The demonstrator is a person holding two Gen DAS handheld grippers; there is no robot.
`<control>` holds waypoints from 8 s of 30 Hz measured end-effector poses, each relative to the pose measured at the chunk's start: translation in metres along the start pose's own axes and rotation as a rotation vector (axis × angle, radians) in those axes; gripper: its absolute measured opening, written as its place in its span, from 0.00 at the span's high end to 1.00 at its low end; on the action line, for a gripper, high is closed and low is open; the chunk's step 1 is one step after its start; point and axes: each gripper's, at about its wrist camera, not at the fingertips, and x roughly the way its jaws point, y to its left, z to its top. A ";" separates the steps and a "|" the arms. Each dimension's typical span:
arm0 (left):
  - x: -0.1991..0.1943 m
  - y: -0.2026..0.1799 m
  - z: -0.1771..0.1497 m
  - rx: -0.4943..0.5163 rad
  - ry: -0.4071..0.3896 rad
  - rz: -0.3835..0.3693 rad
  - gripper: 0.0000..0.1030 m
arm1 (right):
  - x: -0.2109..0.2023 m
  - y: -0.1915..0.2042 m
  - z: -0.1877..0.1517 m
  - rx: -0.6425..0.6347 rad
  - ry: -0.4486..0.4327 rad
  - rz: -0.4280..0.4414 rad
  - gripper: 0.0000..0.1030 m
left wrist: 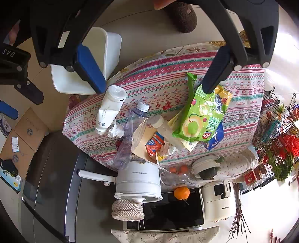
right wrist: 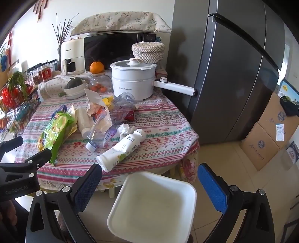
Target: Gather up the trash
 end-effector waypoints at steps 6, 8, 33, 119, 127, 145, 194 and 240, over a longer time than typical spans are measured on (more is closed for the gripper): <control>0.002 -0.003 -0.001 0.006 0.003 -0.003 0.01 | -0.003 -0.003 0.003 0.007 -0.001 0.002 0.00; 0.002 -0.002 -0.001 0.006 0.003 -0.004 0.01 | -0.003 -0.004 0.003 0.010 -0.002 0.001 0.00; 0.003 -0.005 0.000 -0.001 -0.001 -0.011 0.01 | -0.001 -0.007 0.003 0.023 -0.001 -0.001 0.00; 0.174 0.107 0.036 -0.017 0.310 0.134 0.96 | 0.216 0.020 0.050 0.192 0.553 0.218 0.00; 0.131 0.129 0.046 -0.117 0.185 0.090 0.98 | 0.246 0.016 0.045 0.324 0.602 0.250 0.00; 0.088 0.105 0.044 -0.077 0.098 -0.038 0.98 | 0.242 0.026 0.023 0.450 0.622 0.436 0.64; 0.077 -0.115 -0.025 0.254 0.320 -0.599 0.98 | 0.114 -0.113 -0.047 0.321 0.465 0.376 0.64; 0.112 -0.085 -0.050 0.254 0.374 -0.424 0.36 | 0.135 -0.115 -0.088 0.215 0.595 0.213 0.64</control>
